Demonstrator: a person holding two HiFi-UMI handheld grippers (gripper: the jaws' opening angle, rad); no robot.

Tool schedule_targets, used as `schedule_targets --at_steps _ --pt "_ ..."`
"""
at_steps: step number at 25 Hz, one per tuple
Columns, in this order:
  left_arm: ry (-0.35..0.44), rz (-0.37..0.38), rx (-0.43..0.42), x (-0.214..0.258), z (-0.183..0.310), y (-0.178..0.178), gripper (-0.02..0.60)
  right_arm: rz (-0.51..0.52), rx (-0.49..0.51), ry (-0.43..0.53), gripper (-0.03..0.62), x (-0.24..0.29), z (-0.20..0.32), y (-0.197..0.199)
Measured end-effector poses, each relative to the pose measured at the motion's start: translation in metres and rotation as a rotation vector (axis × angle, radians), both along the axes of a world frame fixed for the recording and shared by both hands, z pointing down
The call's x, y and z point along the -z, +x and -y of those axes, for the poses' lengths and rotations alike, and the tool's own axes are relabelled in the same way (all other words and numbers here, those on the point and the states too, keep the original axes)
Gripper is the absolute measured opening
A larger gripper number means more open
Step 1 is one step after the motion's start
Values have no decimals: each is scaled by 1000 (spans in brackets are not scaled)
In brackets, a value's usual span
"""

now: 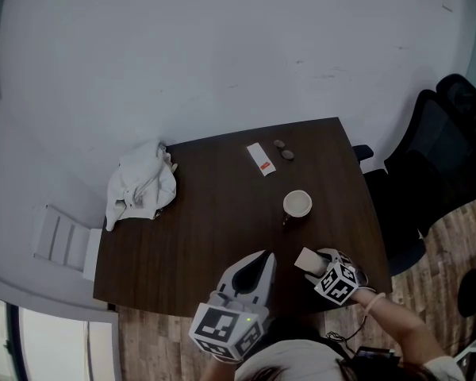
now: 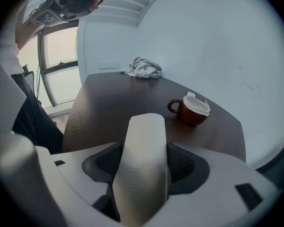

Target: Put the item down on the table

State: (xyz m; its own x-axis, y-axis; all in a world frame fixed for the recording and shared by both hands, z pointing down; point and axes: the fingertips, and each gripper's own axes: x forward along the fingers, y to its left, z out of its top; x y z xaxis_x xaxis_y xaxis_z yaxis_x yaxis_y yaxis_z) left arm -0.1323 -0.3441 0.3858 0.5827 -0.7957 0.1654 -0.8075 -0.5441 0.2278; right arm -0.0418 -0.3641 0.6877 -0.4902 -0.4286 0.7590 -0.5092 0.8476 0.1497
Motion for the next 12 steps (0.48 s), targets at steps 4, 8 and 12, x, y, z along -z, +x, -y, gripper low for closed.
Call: schedule_targets --at_steps 4,8,12 --pt "-3 -1 11 0 1 -3 18 -22 13 -26 302 -9 4 0" --pt "-7 -2 18 -1 1 -7 20 -34 18 -52 302 -16 7 -1" --pt "-12 -1 24 -2 2 -7 18 -41 24 -77 302 -23 9 -1"
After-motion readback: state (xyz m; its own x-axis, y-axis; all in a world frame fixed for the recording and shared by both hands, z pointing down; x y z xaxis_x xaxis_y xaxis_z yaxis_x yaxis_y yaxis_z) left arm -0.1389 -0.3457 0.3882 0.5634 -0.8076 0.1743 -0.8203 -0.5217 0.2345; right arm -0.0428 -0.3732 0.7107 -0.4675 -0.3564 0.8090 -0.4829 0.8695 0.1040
